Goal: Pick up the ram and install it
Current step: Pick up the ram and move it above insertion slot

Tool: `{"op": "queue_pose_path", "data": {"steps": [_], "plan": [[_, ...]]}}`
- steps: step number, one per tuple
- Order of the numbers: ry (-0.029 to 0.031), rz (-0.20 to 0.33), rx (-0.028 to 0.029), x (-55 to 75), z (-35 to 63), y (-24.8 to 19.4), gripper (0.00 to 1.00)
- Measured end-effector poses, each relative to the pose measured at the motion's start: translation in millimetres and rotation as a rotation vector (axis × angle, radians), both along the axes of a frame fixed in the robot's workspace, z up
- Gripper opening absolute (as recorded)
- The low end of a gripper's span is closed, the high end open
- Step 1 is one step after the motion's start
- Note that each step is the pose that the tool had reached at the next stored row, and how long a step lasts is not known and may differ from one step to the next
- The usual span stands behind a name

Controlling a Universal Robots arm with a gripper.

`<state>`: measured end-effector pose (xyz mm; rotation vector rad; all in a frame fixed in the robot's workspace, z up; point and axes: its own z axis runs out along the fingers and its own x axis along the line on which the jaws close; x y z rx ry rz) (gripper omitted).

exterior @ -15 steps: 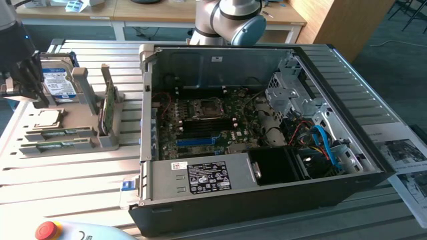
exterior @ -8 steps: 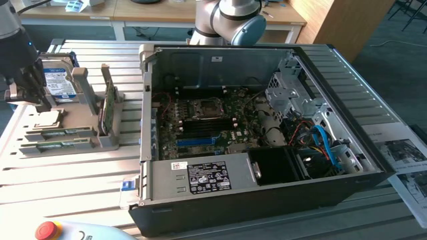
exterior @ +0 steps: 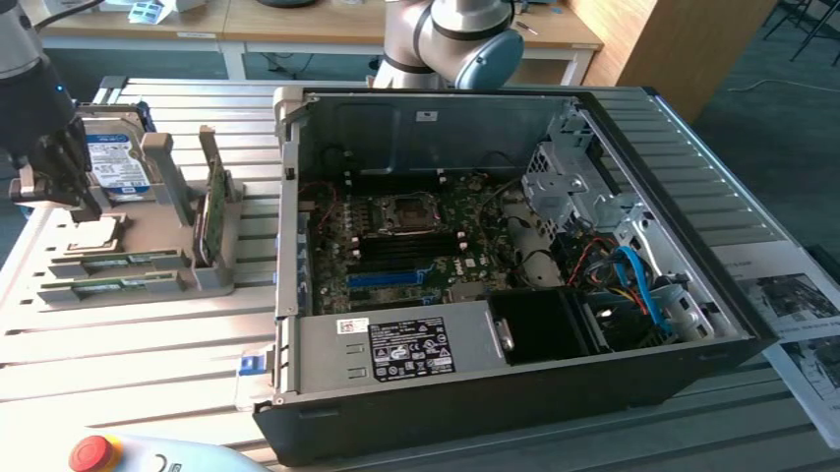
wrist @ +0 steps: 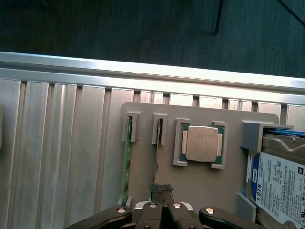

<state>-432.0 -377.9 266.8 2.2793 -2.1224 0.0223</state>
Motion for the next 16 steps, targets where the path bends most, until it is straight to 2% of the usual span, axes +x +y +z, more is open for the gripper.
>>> {"op": "queue_pose_path", "data": {"steps": [7, 13, 16], "plan": [[0.0003, 0.000, -0.0002, 0.1, 0.2, -11.0, 0.10], [0.0004, 0.000, -0.0002, 0.1, 0.2, -25.2, 0.10], [0.0003, 0.000, -0.0001, 0.1, 0.2, -30.6, 0.10]]}}
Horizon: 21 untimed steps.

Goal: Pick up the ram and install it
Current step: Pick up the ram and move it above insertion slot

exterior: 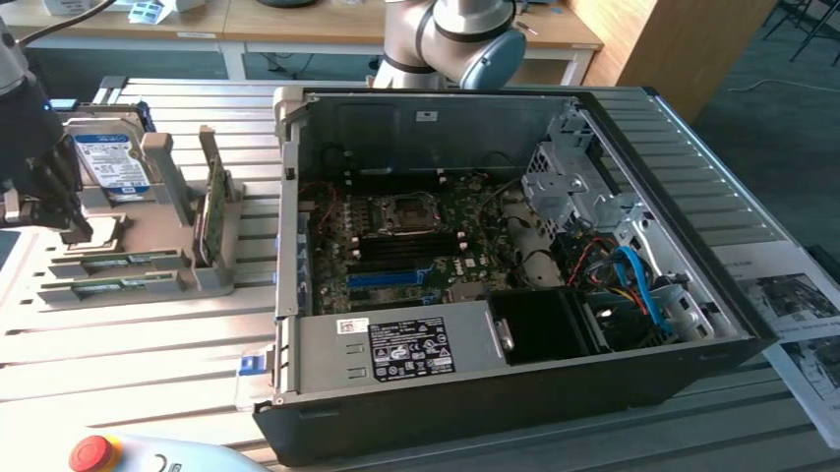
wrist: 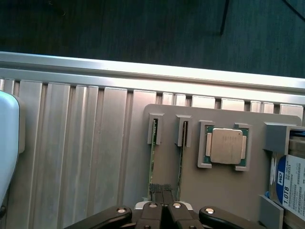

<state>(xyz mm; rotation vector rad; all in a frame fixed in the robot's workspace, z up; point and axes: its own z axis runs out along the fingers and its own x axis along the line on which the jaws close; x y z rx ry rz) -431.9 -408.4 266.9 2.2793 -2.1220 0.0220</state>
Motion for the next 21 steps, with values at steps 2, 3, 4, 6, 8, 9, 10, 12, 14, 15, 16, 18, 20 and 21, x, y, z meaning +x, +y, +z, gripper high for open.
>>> {"op": "queue_pose_path", "data": {"steps": [2, 3, 4, 6, 8, 9, 10, 12, 14, 15, 16, 18, 20, 21], "plan": [[0.0001, 0.000, -0.0001, 0.0, 0.0, -0.7, 0.10], [0.0000, 0.000, 0.0000, 0.0, 0.0, -0.7, 0.10], [0.0001, 0.000, 0.0000, 0.0, 0.0, -0.7, 0.10], [0.0002, 0.000, 0.0001, 0.0, 0.1, -1.4, 0.10], [-0.0002, 0.000, 0.0007, 0.0, -0.7, -1.7, 0.10], [0.0000, 0.000, 0.0006, 0.0, -1.6, -1.7, 0.10], [0.0001, 0.000, 0.0006, 0.0, -2.8, -1.7, 0.10], [0.0001, 0.000, 0.0006, 0.0, -5.5, -1.7, 0.10], [0.0001, 0.000, 0.0006, 0.0, -8.6, -1.7, 0.10], [0.0000, 0.000, 0.0006, -0.1, -10.4, -1.8, 0.10], [0.0000, 0.000, 0.0006, 0.0, -12.2, -2.1, 0.10], [0.0000, 0.000, 0.0006, 0.0, -15.9, -3.5, 0.10], [0.0000, 0.000, 0.0005, 0.0, -19.5, -5.3, 0.10], [0.0000, 0.000, 0.0007, 0.0, -21.4, -5.9, 0.10]]}}
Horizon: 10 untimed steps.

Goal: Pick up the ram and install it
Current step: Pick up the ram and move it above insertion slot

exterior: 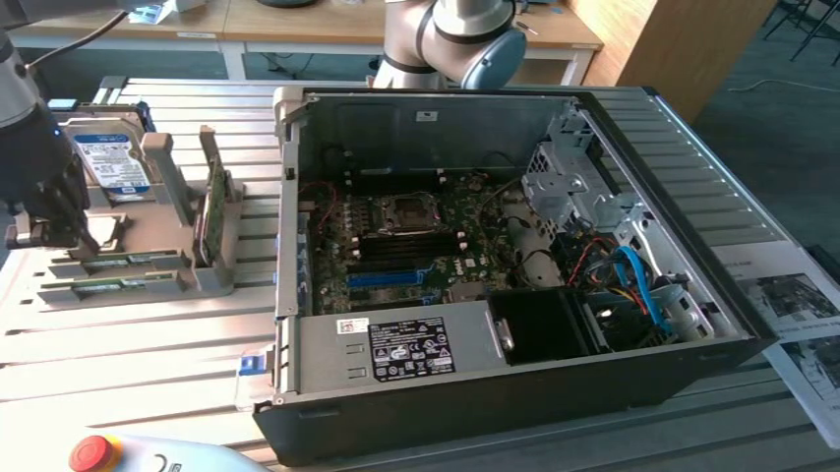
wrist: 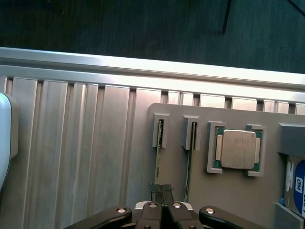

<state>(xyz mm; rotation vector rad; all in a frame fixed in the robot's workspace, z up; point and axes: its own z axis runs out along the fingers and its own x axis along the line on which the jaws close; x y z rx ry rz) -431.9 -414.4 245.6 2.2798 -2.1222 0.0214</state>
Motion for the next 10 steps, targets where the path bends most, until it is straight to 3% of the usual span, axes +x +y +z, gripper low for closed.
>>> {"op": "queue_pose_path", "data": {"steps": [3, 10], "plan": [[0.0002, 0.000, 0.0020, -0.1, -4.5, -1.9, 0.10], [0.0003, 0.000, 0.0028, 0.0, -5.0, -2.2, 0.11]]}}
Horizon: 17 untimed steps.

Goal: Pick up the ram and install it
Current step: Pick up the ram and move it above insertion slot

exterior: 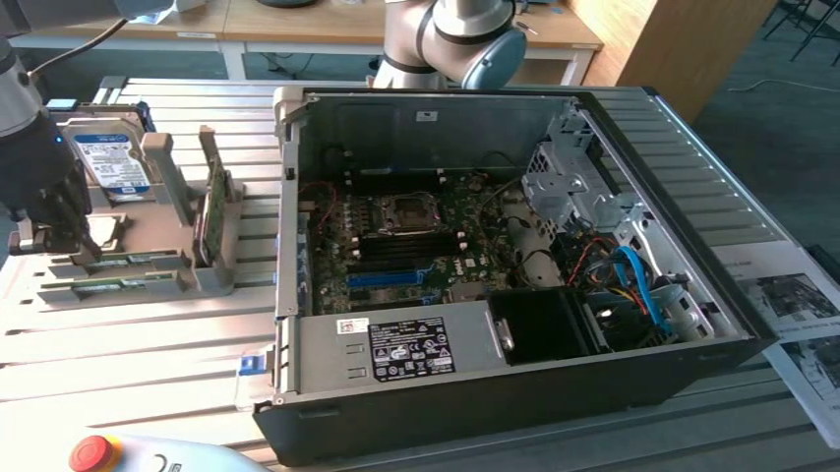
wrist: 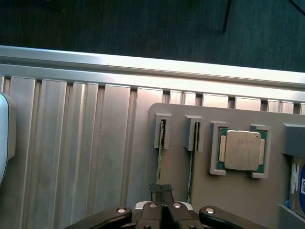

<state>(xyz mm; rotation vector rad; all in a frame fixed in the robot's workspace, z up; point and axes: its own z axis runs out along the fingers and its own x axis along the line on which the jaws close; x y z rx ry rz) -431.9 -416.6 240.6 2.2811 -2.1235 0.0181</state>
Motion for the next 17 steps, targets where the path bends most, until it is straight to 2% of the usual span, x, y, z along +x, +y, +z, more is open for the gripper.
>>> {"op": "queue_pose_path", "data": {"steps": [3, 4, 8, 17], "plan": [[0.0001, 0.000, 0.0000, 0.0, 0.0, 0.0, 0.16], [0.0000, 0.000, 0.0000, 0.0, 0.0, 0.0, 0.24], [0.0001, 0.000, -0.0001, 0.5, -0.3, -0.5, 0.24], [0.0032, 0.001, 0.0003, 15.1, -1.1, -6.6, 0.24]]}}
